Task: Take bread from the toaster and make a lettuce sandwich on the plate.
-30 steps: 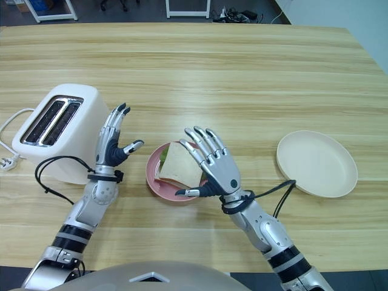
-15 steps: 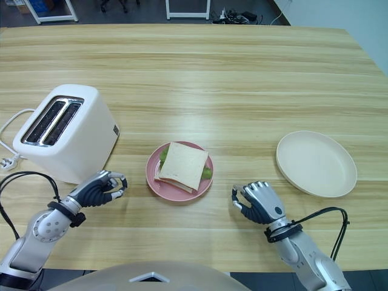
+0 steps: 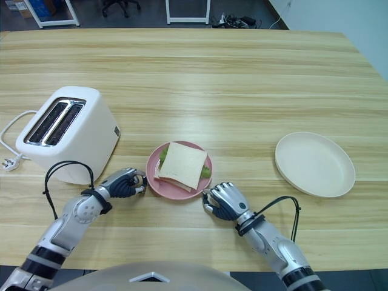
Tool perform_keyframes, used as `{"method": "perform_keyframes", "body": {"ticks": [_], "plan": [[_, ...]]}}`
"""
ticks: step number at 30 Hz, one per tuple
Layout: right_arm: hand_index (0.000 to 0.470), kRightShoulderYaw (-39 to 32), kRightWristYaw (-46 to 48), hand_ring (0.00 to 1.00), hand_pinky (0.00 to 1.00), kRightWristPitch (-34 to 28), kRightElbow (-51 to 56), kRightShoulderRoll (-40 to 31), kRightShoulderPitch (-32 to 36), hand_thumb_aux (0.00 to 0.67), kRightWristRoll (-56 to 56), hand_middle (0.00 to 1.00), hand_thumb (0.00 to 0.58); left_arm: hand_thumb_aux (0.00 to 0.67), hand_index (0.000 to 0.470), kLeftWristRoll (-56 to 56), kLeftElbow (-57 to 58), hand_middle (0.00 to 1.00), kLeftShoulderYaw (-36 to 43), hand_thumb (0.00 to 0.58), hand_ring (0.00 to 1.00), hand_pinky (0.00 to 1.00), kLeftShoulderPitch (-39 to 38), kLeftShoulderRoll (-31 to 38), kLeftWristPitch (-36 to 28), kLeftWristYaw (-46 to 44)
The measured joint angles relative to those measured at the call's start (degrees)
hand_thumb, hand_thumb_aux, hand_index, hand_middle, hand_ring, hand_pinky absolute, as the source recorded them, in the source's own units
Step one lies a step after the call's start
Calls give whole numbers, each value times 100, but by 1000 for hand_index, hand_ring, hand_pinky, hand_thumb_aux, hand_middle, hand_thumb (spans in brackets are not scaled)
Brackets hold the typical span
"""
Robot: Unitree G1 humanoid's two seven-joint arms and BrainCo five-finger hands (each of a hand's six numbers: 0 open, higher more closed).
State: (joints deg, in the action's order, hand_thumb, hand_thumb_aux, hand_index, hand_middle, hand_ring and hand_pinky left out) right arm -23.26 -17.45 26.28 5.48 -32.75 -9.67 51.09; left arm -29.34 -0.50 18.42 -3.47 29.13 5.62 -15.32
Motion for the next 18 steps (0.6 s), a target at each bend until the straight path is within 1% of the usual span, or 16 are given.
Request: {"method": "perform_keyframes", "body": {"ticks": [4,8,10,13,15,18], "plan": [[470,-331,-177,1000,1000,-4,677,387,810,670,245,1000,580,670,470,-206,617,1000,290,580,1000,1000,617,-388,115,158],[470,-549,-500,1000,1000,-3,1661,738,1714,670,355,1000,580,670,470,-562,1450,1000,632,580,1000,1000,1423,-769,160,395],[470,-637,-708,1000,1000,-31,2386,938,2315,670,419,1000,580,670,470,-674,2044,1000,820,580,1000,1000,1916,-1054,207,559],[470,-771,-1013,1000,1000,-89,3360,1200,3038,670,440,1000,580,670,470,-770,2809,1000,917,580,1000,1000,2491,-1363,313,841],[470,-896,-1289,1000,1000,-129,4231,1460,3632,670,453,1000,580,670,470,-776,3504,1000,987,580,1000,1000,2951,-1600,376,1077],[470,-1123,-1638,1000,1000,-235,5247,1745,4301,670,508,1000,580,670,470,-774,4411,1000,1033,580,1000,1000,3505,-1880,516,1349]]}}
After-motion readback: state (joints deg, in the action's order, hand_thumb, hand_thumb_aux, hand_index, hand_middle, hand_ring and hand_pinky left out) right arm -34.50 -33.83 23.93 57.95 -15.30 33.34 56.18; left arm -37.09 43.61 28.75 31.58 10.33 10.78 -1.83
